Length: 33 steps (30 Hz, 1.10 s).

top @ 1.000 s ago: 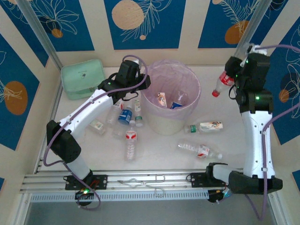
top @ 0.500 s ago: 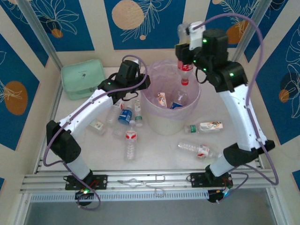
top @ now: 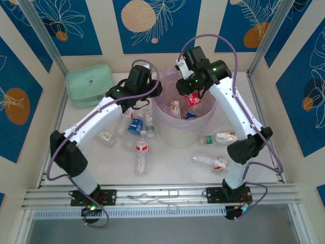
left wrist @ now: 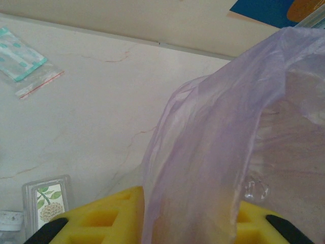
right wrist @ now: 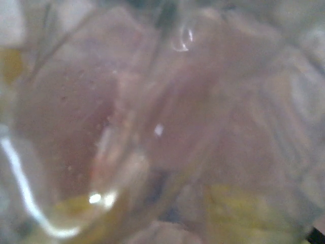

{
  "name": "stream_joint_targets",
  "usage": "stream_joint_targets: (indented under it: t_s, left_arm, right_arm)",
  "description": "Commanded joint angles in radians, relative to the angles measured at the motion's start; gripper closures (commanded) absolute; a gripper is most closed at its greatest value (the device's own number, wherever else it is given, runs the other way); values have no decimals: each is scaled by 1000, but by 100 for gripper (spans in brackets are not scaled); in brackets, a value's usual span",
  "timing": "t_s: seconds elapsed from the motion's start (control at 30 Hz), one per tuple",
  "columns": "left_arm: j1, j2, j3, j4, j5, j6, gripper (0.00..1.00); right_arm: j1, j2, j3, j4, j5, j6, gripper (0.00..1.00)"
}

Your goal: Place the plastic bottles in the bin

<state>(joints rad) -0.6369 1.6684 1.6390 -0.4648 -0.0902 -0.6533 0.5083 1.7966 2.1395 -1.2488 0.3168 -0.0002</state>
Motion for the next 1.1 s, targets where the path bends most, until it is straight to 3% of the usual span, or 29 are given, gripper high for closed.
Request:
stream_joint_targets:
  t_s: [0.0,0.13,0.37,0.63,0.8,0.87,0.9,1.07]
  left_arm:
    - [14,-28,2,-23,-34,12,71]
    - [14,-21,4,-16,-23,9,71]
    - [14,-16,7,-18,-19,10,71]
    - [16,-9,11,-20,-17,10,71]
    - [14,-16,-2,-16,-20,5,72]
    - [14,-13,-4,-14,-18,4,72]
    - [14,-14,-4,-12,-16,3,72]
    - [14,-23,-13,-12,-23,2,72]
  right_arm:
    - [-11,24,-63,-93,-57,-3,100]
    - [-19,26,-187,-6,-107,6,100]
    - [-24,49,-357,146,-112,71,90]
    - [-25,61,-539,341,-119,136,50]
    - [-28,34,-592,394,-121,162,18]
    - [-28,29,-585,389,-117,160,15]
    - [-28,25,-579,382,-116,156,2]
    - [-23,-5,-509,303,-122,139,1]
